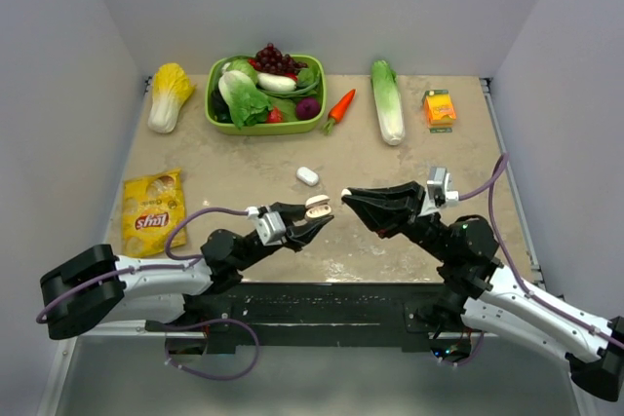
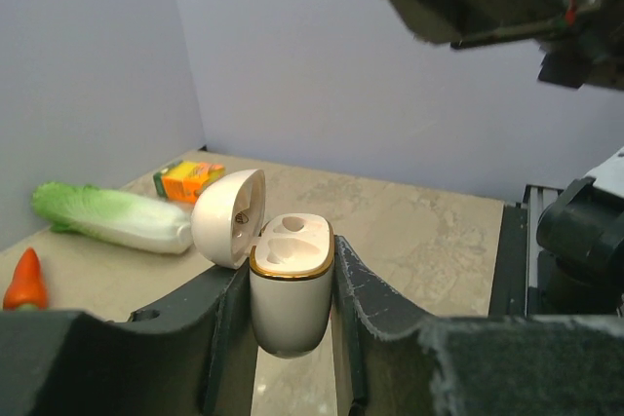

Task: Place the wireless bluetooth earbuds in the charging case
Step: Place the earbud in the charging case.

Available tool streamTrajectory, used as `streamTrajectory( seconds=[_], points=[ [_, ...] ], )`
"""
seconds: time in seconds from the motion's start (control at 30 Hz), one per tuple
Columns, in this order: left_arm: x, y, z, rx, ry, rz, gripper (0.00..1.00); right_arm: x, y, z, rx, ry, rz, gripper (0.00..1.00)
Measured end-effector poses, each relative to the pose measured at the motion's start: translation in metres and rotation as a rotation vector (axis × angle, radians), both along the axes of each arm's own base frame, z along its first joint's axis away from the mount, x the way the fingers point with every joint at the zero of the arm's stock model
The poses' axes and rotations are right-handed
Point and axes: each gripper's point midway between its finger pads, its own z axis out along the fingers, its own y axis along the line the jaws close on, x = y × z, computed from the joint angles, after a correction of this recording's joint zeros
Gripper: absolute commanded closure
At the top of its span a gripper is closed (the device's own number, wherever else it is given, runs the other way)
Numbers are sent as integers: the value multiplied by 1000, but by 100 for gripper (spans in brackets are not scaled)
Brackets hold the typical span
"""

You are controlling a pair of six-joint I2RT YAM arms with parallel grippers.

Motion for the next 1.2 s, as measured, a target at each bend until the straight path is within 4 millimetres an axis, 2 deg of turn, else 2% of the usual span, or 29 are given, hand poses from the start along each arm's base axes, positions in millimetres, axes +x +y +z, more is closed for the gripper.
streamTrajectory(
  seconds=[0.43,0.53,0.7,1.2],
  points=[
    [-4,-13,84,-150,-127,-62,100,-12,-7,25,103,-80,31,100],
    [-4,-17,96,-168,-142,-74,100,-11,-8,30,123,-93,24,100],
    [-4,-24,105,-185,-134,-94,100,-8,-9,36,151,-107,4,100],
    [-8,-27,106,-234,-28,-150,100,3,-7,39,168,-118,-35,100]
  ],
)
